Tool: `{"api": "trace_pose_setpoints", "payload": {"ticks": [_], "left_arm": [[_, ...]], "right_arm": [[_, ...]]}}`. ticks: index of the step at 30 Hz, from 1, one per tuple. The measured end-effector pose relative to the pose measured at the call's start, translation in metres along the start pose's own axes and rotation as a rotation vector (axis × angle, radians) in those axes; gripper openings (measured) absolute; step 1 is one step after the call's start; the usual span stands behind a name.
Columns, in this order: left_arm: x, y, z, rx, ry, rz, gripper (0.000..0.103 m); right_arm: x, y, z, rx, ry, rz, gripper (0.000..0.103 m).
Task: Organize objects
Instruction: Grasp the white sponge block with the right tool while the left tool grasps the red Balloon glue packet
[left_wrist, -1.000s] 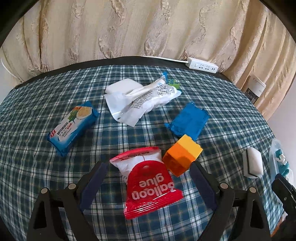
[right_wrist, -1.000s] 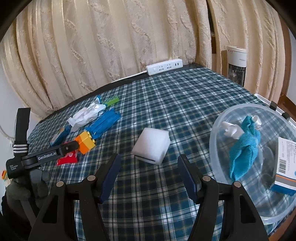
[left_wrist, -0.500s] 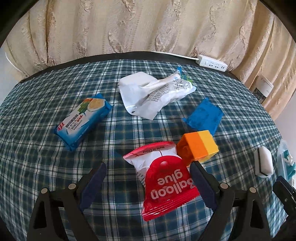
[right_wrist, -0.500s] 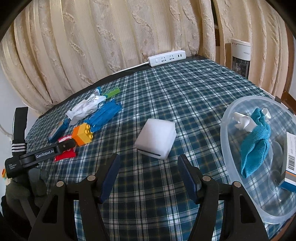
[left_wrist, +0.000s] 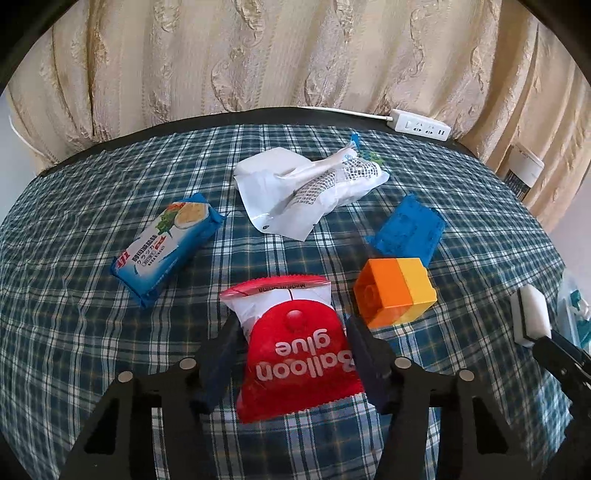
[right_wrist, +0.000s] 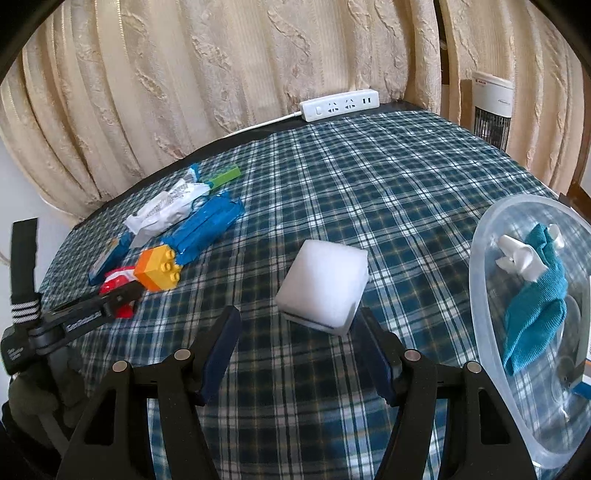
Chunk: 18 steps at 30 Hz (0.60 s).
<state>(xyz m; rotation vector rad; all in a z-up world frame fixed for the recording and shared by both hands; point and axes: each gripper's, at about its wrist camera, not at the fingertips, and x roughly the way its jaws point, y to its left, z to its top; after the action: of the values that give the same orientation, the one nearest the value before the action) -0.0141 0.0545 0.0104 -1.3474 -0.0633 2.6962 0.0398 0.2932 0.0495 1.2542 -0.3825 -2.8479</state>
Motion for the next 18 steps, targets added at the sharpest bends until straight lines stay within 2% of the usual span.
{"api": "trace_pose_setpoints", "payload": {"ticks": [18], "left_arm": [[-0.018, 0.002, 0.003, -0.021, -0.063, -0.031, 0.059]], "right_arm": [[0.029, -0.001, 0.016, -0.002, 0.011, -0.073, 0.066]]}}
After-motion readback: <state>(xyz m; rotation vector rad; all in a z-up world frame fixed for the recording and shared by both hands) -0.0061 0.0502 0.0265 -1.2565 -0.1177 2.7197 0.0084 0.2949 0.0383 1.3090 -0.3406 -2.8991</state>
